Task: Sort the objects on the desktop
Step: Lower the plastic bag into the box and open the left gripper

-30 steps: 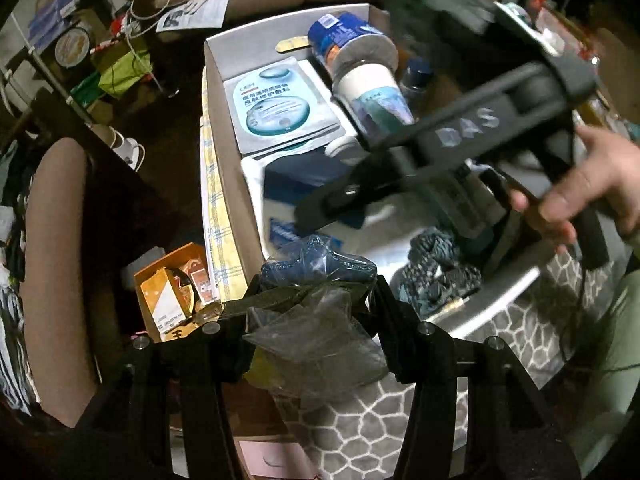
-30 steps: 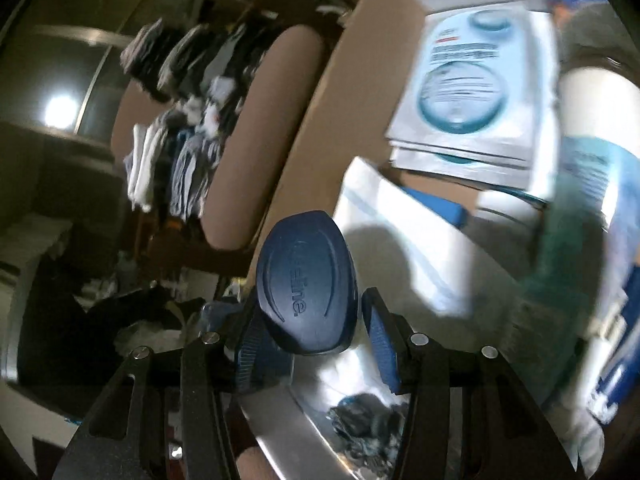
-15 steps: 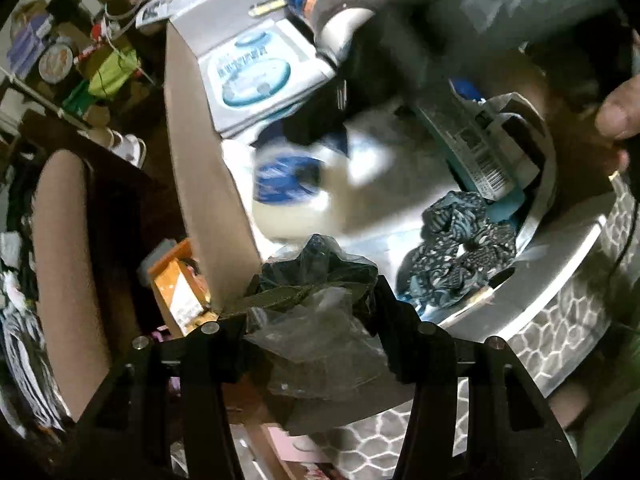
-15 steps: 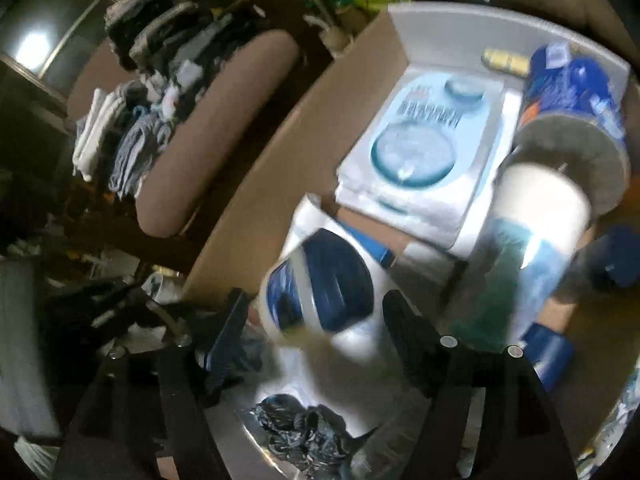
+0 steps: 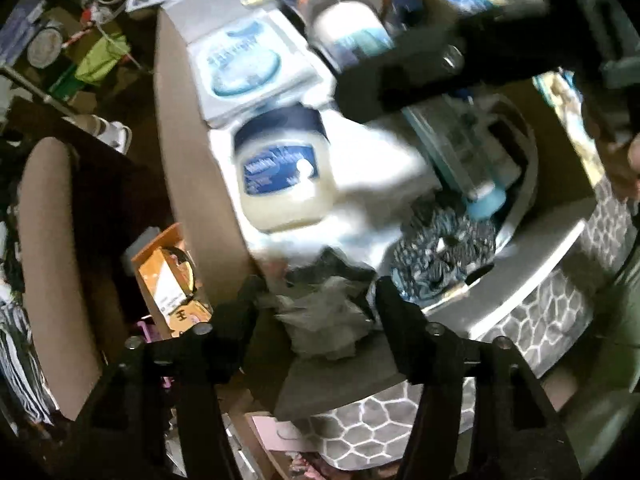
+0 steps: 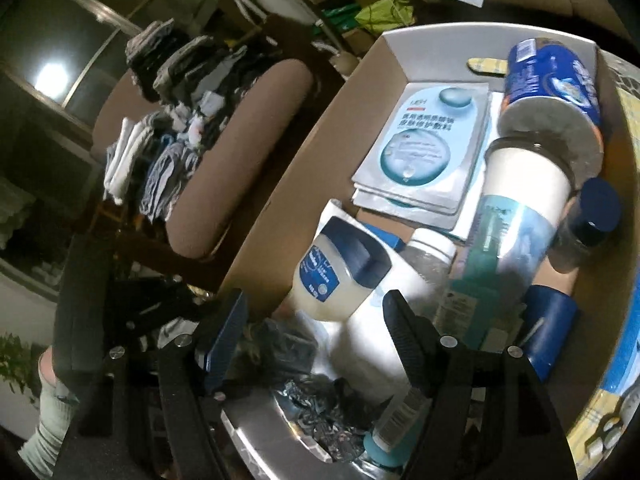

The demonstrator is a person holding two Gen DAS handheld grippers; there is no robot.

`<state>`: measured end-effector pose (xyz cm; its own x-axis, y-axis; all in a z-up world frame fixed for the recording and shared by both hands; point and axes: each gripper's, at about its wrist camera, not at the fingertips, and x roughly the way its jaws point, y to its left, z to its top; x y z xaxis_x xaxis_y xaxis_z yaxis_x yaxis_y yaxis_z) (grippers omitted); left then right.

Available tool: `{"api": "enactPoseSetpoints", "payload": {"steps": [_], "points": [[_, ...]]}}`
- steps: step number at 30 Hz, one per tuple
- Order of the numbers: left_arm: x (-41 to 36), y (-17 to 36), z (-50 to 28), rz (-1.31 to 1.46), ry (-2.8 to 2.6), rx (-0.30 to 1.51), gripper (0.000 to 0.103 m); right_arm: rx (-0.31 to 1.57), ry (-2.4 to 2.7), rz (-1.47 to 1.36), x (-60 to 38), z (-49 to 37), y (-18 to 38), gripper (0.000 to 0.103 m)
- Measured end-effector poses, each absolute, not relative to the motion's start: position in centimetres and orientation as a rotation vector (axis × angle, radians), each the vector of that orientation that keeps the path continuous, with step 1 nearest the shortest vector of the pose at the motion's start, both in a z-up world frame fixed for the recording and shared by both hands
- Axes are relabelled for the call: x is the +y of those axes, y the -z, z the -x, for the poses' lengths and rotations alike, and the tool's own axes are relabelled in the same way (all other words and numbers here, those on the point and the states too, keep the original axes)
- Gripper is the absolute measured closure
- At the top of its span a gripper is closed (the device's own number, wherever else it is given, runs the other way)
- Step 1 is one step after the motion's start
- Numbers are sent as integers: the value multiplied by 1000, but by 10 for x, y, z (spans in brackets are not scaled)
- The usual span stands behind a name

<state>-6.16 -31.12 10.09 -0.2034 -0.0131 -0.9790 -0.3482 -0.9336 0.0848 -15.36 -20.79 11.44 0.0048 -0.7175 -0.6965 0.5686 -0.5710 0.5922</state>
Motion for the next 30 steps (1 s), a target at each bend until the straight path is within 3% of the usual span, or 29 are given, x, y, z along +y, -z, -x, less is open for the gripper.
{"api": "enactPoseSetpoints", "payload": {"steps": [9,12,19,23,30], "points": [[-335,-145,62,1751,-2397,319,38,-201,1738,-1306,-188,144,-125,30],[-334,-153,55,1732,-2426,296,31,-208,1752,-1291,-176,139,-132,30],[-312,-166,28,1658,-2514,248,11,-161,1835,-1264,-137,118,-149,18],[-293,-170,12,1593,-2544,203,11,-124,1899,-1255,-110,102,-156,10],[-245,-175,1,1480,-2562,71,4,-127,2008,-1275,-52,80,-156,10]]}}
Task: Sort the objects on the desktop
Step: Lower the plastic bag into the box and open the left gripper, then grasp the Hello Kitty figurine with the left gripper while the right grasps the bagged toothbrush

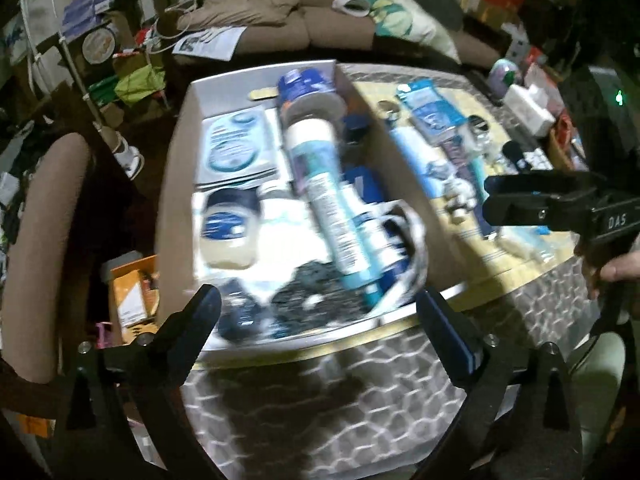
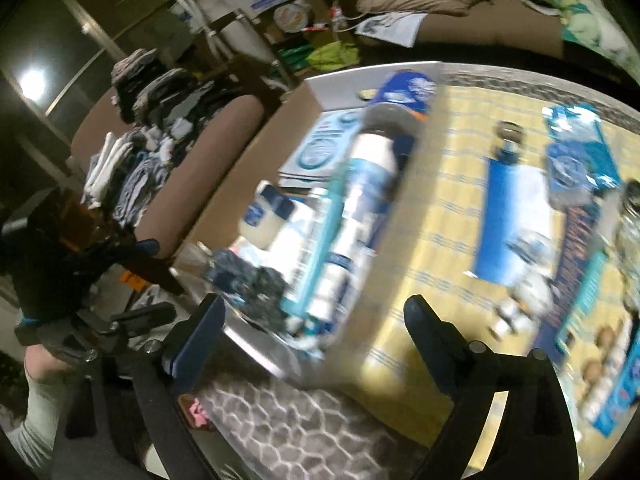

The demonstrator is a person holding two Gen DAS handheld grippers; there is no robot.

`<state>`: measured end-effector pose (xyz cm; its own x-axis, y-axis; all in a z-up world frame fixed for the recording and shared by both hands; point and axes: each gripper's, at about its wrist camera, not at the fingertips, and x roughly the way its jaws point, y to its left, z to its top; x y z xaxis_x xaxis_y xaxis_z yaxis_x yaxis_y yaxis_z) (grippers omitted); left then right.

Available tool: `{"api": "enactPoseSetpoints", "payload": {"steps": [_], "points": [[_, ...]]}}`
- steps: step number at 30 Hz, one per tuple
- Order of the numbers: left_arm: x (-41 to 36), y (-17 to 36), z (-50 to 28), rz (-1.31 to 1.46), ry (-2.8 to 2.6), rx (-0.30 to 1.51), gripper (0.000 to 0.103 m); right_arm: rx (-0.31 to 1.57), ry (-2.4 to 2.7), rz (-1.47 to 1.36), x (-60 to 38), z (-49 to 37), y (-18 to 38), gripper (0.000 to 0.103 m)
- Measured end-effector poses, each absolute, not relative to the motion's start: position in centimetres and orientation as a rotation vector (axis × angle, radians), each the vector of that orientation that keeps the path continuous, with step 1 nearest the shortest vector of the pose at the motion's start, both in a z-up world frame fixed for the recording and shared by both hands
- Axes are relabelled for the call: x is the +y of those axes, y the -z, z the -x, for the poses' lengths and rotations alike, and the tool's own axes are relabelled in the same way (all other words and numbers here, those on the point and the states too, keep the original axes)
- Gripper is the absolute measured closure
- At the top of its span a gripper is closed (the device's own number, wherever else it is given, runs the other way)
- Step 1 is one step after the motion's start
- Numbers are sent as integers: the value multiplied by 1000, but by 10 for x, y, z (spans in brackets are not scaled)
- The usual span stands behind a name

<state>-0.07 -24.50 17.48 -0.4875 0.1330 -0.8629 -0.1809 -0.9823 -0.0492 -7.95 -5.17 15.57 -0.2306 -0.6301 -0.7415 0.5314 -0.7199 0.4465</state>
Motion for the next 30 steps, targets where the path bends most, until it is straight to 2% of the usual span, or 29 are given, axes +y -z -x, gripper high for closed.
{"api": "enactPoseSetpoints", "payload": {"steps": [6,15,25,30], "points": [[-186,-173,-2,1388,-2554,62,4,-101,2167,-1271,20,68,-161,9],[-84,-158,15,1336,-2497,145,4,-162,2348,-1276,117,64,-153,9],[-23,-96,60,1338,-2546,252,4,-371,2477,-1209,186,77,-125,9],[-19,-60,94,1381,-2564,223,5,-491,2496,-1179,205,88,-108,9]]}}
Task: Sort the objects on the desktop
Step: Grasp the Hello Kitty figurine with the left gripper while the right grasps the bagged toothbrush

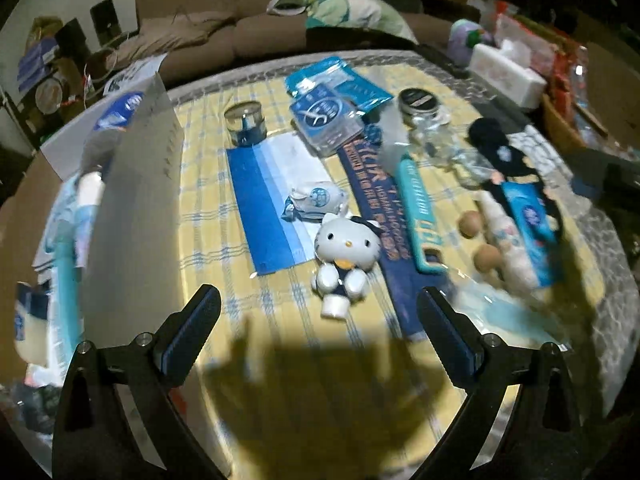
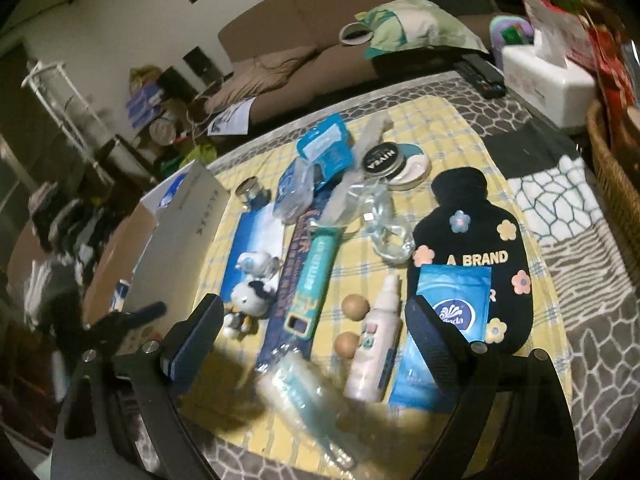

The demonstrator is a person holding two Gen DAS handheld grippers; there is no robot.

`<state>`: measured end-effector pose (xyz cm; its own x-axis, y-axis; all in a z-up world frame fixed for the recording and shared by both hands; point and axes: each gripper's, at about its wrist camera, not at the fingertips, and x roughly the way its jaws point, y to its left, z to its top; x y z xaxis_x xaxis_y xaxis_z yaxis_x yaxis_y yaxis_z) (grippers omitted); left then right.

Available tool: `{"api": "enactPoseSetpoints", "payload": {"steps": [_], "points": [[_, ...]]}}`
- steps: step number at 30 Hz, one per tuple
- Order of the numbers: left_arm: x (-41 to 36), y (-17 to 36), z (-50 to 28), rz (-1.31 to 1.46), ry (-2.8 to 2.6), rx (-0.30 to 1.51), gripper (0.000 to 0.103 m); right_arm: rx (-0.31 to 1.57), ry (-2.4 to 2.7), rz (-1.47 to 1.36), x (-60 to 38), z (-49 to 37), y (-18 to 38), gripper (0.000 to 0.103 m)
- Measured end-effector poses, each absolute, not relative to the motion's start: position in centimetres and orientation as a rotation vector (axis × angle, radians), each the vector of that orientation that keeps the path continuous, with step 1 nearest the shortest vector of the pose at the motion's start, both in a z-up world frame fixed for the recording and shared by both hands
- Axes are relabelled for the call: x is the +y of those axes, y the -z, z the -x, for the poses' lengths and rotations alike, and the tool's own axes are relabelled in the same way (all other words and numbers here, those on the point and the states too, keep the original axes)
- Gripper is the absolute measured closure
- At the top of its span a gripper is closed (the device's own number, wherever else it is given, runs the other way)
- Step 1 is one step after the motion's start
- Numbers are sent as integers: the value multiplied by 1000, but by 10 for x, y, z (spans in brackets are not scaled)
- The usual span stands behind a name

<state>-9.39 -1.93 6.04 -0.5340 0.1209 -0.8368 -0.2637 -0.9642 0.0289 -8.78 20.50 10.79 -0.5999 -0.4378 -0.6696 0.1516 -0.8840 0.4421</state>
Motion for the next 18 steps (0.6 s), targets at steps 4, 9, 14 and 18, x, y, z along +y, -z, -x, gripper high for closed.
{"api": "enactPoseSetpoints", "payload": {"steps": [4,9,14,18], "points": [[-7,-45,108,1364,-2562,284,5,-474,2488,-1207,207,96,-96,9],[5,-31,122,1361,-2548,348,5,-422,2485,-1222,204,105,-93,9],[6,-20,130,1390,-2524,360,37,-378,2495,-1227,201,108,-91,9],[3,-14,130,1404,-2508,329,56,-363,2491,-1230,202,112,-88,9]]}}
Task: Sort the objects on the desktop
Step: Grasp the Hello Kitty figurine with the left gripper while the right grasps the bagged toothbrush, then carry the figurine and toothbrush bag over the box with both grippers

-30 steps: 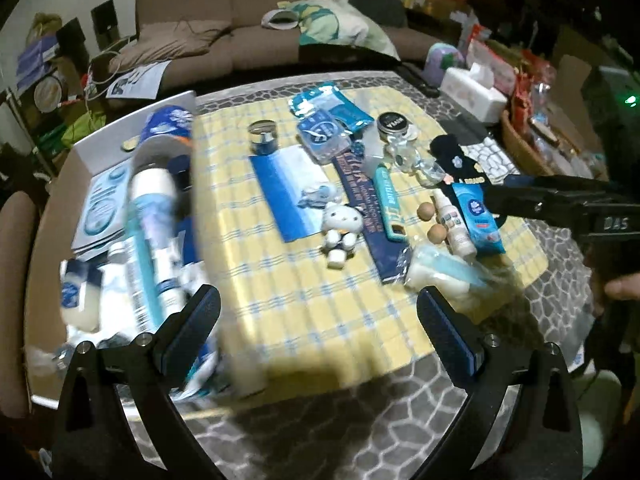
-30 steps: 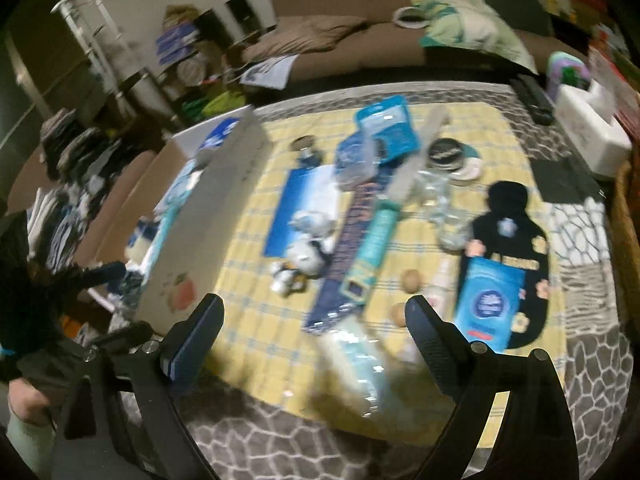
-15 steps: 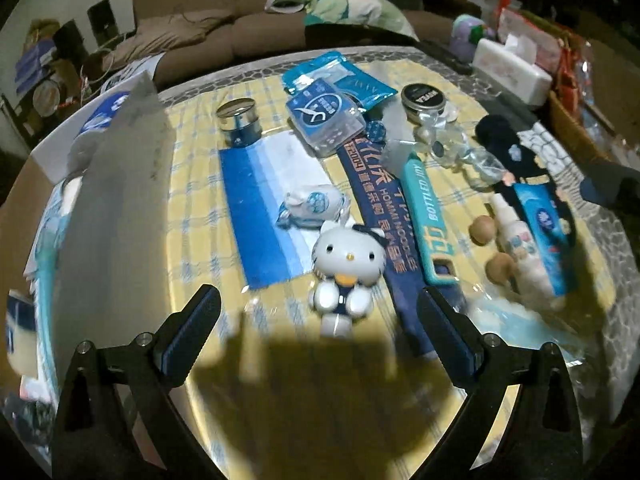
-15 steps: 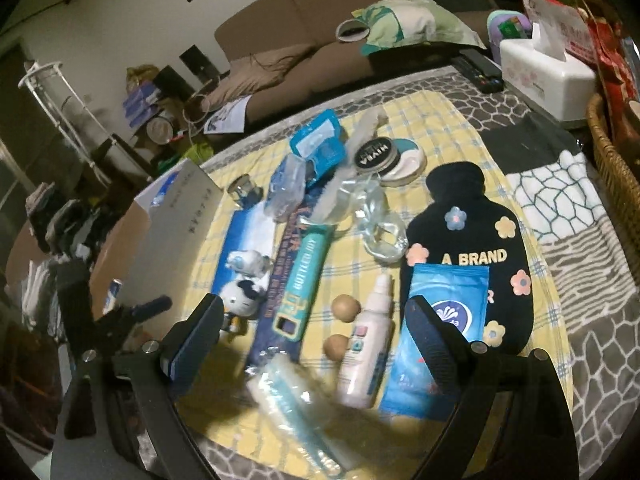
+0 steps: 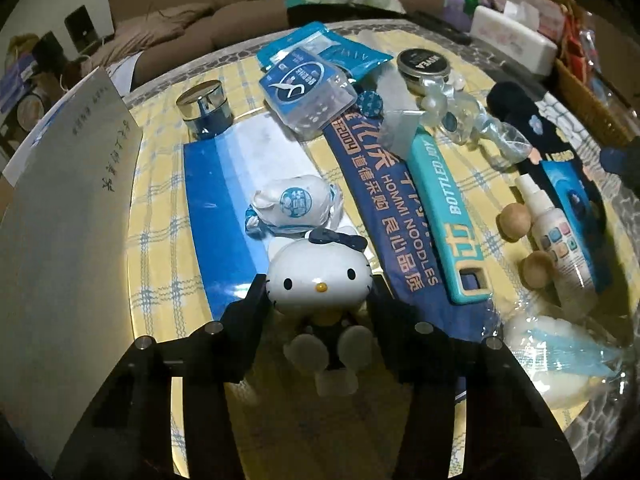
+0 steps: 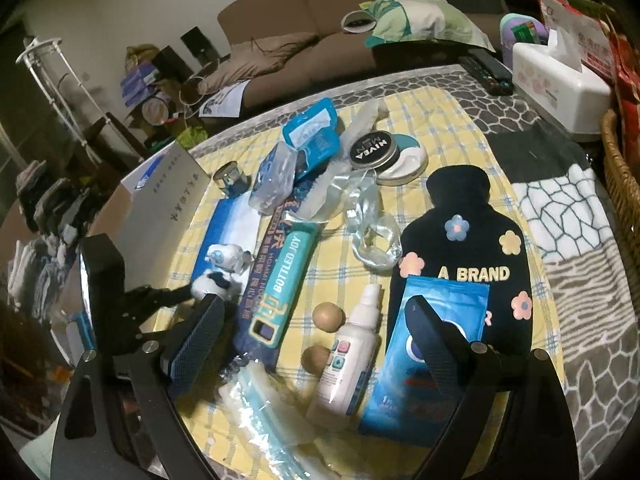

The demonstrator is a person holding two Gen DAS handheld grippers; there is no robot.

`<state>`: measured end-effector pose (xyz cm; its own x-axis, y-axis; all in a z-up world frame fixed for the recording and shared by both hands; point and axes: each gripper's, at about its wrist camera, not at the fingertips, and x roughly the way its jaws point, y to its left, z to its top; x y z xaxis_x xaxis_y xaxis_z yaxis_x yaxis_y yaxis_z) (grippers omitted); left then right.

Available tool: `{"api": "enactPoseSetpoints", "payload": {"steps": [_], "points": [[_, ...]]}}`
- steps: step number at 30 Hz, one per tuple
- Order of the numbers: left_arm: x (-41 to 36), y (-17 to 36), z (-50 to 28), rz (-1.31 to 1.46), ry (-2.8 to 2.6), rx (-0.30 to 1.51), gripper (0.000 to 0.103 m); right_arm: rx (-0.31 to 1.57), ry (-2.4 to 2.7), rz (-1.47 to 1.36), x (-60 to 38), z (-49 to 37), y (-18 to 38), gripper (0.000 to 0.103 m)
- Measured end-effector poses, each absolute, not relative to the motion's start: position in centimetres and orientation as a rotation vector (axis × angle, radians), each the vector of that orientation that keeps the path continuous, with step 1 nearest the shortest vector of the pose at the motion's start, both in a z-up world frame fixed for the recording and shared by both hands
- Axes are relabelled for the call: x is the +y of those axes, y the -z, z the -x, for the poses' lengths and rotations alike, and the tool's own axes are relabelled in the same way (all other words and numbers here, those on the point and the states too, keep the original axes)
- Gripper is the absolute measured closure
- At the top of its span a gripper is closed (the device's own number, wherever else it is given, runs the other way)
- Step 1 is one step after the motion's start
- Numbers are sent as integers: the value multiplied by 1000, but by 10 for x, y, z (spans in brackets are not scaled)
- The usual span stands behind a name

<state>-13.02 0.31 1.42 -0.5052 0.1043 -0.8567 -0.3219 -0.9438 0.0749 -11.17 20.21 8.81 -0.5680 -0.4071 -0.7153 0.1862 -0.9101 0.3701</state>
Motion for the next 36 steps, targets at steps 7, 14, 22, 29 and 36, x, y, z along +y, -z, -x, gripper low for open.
{"api": "enactPoseSetpoints", "payload": {"steps": [7,14,22,29,36], "points": [[-12,-39,112,1369,-2503,145,57,-374,2458,-1227,200,114,-85,24],[-20,-88,66,1238,-2505,89,57,-258,2324,-1195,176,97,-95,25],[-44,-103,26,1227,-2498,-17,57,240,2233,-1290,124,58,-61,26],[-86,-154,-10,1137,-2527,-93,57,534,2212,-1352,93,56,-29,58],[-178,-211,-31,1148,-2581,-136,57,318,2287,-1242,90,54,-79,61]]}}
